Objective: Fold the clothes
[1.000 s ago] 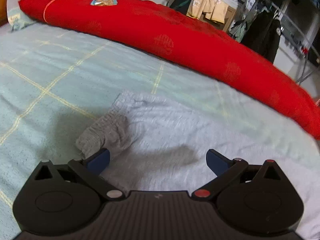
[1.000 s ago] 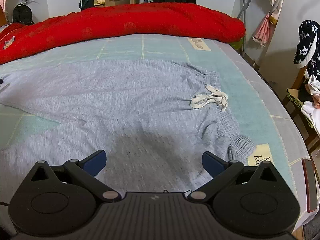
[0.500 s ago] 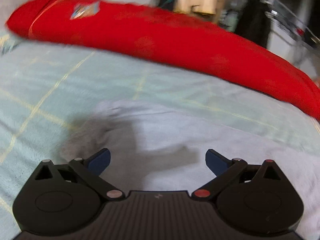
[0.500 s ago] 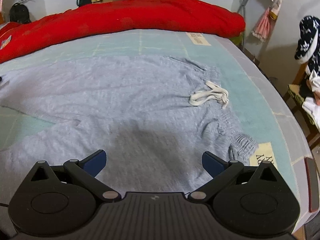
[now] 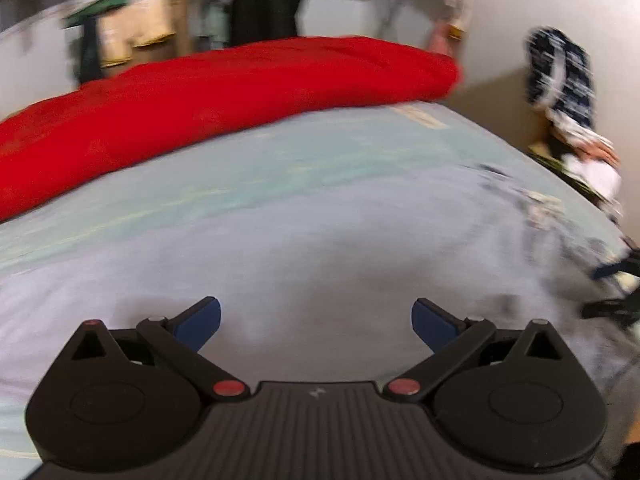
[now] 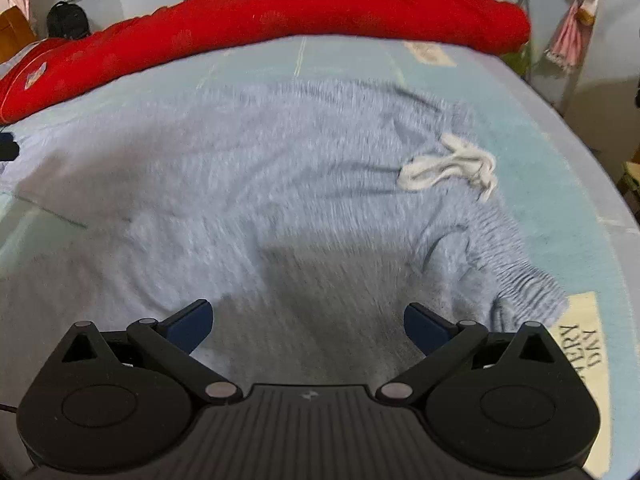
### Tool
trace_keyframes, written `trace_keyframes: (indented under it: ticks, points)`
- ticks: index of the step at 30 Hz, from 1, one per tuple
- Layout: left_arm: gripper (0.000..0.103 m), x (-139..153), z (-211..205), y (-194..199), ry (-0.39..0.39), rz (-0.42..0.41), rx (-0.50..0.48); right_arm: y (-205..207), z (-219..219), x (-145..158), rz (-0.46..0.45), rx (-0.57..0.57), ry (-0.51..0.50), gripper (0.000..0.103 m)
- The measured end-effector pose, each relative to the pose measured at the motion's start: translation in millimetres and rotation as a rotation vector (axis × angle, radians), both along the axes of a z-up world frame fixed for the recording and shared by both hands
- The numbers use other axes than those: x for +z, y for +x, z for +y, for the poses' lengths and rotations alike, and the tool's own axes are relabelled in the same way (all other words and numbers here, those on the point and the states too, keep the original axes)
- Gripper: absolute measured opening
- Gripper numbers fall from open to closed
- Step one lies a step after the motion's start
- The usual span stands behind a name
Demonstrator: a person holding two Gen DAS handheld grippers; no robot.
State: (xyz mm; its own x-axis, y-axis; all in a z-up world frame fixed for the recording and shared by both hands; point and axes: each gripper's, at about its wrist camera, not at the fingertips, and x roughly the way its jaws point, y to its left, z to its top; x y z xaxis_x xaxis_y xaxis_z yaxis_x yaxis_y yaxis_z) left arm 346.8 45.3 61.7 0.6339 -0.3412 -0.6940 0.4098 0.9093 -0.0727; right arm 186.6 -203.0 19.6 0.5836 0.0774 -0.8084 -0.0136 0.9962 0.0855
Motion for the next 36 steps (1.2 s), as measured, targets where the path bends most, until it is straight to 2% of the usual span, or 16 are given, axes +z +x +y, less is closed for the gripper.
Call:
trace_keyframes:
  ticks: [5,7,11,14,23,28,32,36]
  points:
    - [0.101,-4.1,-80.3,-17.2,-0.015,0.021,-0.089,5.2,-13.3,-18.9,0.029,0.016,0.057,0.103]
    - [0.101,-8.3,-104.0,-33.3,0.006,0.028,-0.136,4.3,-16.6,-21.9,0.021,0.008,0.080,0.103]
    - [0.101,-20.6,-126.6,-61.0,0.056,0.046,-0.189,1.6,-17.2,-26.6,0.002,-0.016,0.096,0.103]
    - [0.101,-32.3,-123.1,-73.0,0.055,0.089,-0.174,0.7,-14.8,-28.4,-0.013,-0.006,0.073,0.103]
    - [0.101,-68.8,-82.7,-75.4,0.025,0.213,0.017,-8.1,-11.0,-32.8,-0.052,0.075,0.005,0.103]
    - [0.101,-41.0,-71.4,-90.4,-0.041,0.130,-0.006,-6.4,-22.2,-17.6,-0.014,0.117,0.040,0.103]
    - [0.102,-40.7,-67.5,-97.8,-0.086,0.135,-0.029,-25.5,-37.0,5.7,-0.064,0.190,0.099,0.103]
    - [0.102,-69.2,-64.9,-93.7,-0.064,0.235,0.038,-30.6,-43.7,-16.0,0.037,0.194,0.094,0.103]
